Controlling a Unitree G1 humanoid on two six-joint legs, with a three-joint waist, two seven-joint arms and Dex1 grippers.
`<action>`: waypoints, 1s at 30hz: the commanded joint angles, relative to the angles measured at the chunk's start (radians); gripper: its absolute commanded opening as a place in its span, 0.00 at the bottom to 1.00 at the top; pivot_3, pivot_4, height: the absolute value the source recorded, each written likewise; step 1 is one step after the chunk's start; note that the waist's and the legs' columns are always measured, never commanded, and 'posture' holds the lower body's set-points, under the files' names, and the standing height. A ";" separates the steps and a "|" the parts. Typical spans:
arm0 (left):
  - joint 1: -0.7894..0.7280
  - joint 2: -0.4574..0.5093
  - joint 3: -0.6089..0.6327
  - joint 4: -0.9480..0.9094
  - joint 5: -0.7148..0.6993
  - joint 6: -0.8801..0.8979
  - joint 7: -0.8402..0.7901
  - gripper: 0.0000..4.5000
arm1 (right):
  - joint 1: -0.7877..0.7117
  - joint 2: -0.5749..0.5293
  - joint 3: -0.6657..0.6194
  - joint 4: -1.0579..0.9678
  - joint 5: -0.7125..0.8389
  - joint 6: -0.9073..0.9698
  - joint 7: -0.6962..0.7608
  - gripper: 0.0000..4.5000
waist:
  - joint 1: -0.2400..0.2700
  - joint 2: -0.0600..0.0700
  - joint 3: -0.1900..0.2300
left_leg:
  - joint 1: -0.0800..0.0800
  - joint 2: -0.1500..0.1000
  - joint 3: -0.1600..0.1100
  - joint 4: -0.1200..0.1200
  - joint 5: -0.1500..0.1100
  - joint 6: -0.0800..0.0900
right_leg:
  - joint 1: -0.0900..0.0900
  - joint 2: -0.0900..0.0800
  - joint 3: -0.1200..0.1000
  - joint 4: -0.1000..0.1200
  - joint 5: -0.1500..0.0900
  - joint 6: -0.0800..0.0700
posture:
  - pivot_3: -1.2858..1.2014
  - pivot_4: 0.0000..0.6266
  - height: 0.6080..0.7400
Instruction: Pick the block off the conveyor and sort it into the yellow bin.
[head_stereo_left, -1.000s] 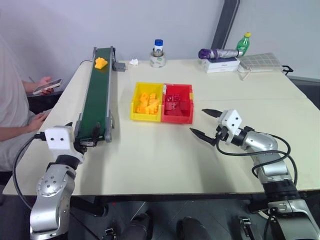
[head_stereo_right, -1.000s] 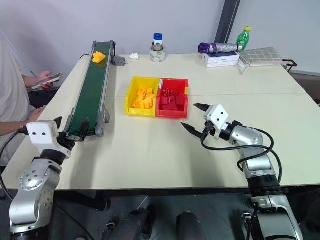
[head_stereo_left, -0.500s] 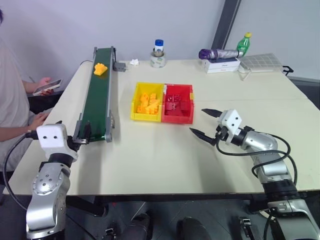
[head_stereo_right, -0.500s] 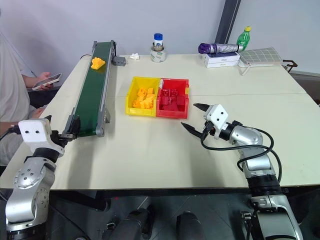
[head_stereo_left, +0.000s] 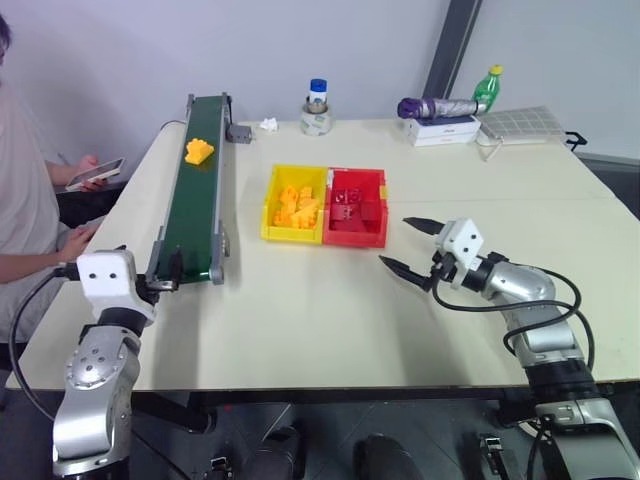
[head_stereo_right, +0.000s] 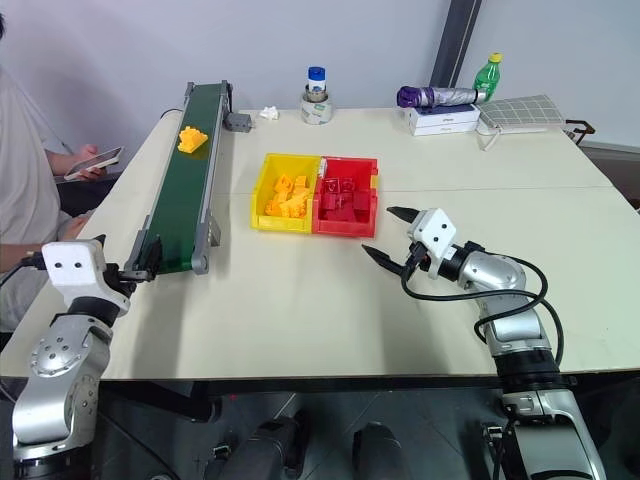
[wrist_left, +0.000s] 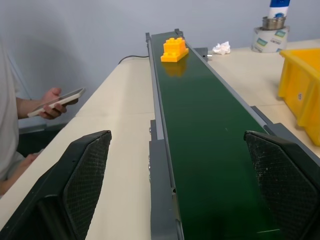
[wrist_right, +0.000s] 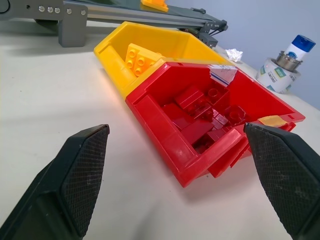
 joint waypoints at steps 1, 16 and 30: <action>-0.015 0.011 0.013 -0.012 -0.001 -0.025 -0.006 1.00 | -0.018 0.004 -0.020 -0.017 0.012 -0.013 -0.005 1.00 | 0.000 0.000 0.000 | 0.000 0.000 0.000 0.000 0.000 0.000 | 0.000 0.000 0.000 0.000 0.000 0.000 | 0.52 0.24 1.00; -0.028 0.015 0.016 0.000 -0.013 -0.019 -0.030 1.00 | -0.018 0.010 -0.017 -0.016 0.009 -0.014 -0.008 1.00 | 0.000 0.000 0.000 | 0.000 0.000 0.000 0.000 0.000 0.000 | 0.000 0.000 0.000 0.000 0.000 0.000 | 0.52 0.24 1.00; -0.195 0.246 0.088 0.208 -0.179 0.070 -0.262 1.00 | -0.017 0.017 -0.013 -0.019 0.008 -0.015 -0.011 1.00 | -0.001 0.000 0.000 | 0.000 0.000 0.000 -0.002 0.000 0.000 | -0.002 0.000 0.000 0.000 0.000 0.000 | 0.52 0.24 1.00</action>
